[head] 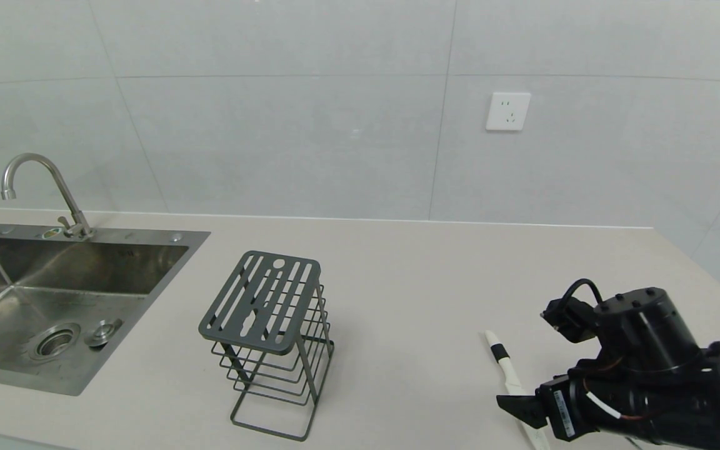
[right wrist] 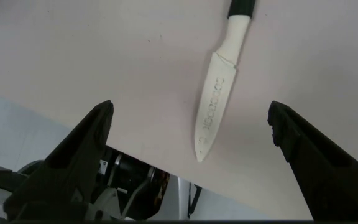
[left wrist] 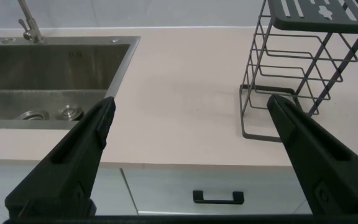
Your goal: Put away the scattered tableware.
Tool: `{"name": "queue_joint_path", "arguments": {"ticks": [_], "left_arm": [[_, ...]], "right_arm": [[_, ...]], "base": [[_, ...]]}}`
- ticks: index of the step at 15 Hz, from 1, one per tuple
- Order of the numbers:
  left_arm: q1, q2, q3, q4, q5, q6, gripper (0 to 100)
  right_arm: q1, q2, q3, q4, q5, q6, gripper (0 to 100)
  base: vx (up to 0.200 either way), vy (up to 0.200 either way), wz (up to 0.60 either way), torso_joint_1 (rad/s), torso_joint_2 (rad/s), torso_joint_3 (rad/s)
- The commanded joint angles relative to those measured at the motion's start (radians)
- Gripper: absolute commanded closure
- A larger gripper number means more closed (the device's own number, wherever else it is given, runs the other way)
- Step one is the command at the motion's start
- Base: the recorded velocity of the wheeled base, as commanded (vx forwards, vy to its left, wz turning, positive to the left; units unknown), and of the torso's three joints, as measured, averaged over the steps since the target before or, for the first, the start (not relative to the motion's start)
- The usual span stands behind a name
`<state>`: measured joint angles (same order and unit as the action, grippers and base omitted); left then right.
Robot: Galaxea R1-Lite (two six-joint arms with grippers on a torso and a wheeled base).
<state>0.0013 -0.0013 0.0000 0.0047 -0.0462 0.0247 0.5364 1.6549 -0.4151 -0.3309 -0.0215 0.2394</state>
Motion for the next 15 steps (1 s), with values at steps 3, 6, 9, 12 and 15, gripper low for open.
{"name": "queue_joint_path", "arguments": {"ticks": [3,6,9,12,15], "left_arm": [[0.0,0.001,0.0,0.0,0.0,0.0,0],[0.0,0.001,0.0,0.0,0.0,-0.002,0],[0.0,0.001,0.0,0.0,0.0,0.0,0],[0.0,0.001,0.0,0.0,0.0,0.0,0],[0.0,0.001,0.0,0.0,-0.001,0.0,0]], "right_arm": [[0.025,0.174,0.013,-0.099,-0.037,-0.005,0],[0.019,0.198,0.009,-0.12,-0.083,-0.005,0],[0.014,0.209,0.001,-0.123,-0.084,-0.003,0],[-0.007,0.232,-0.014,-0.123,-0.123,0.003,0],[-0.022,0.244,-0.025,-0.123,-0.15,0.001,0]], "base": [[0.0,0.0,0.0,0.0,0.0,0.0],[0.0,0.0,0.0,0.0,0.0,0.0],[0.0,0.0,0.0,0.0,0.0,0.0],[0.0,0.0,0.0,0.0,0.0,0.0],[0.0,0.0,0.0,0.0,0.0,0.0]]}}
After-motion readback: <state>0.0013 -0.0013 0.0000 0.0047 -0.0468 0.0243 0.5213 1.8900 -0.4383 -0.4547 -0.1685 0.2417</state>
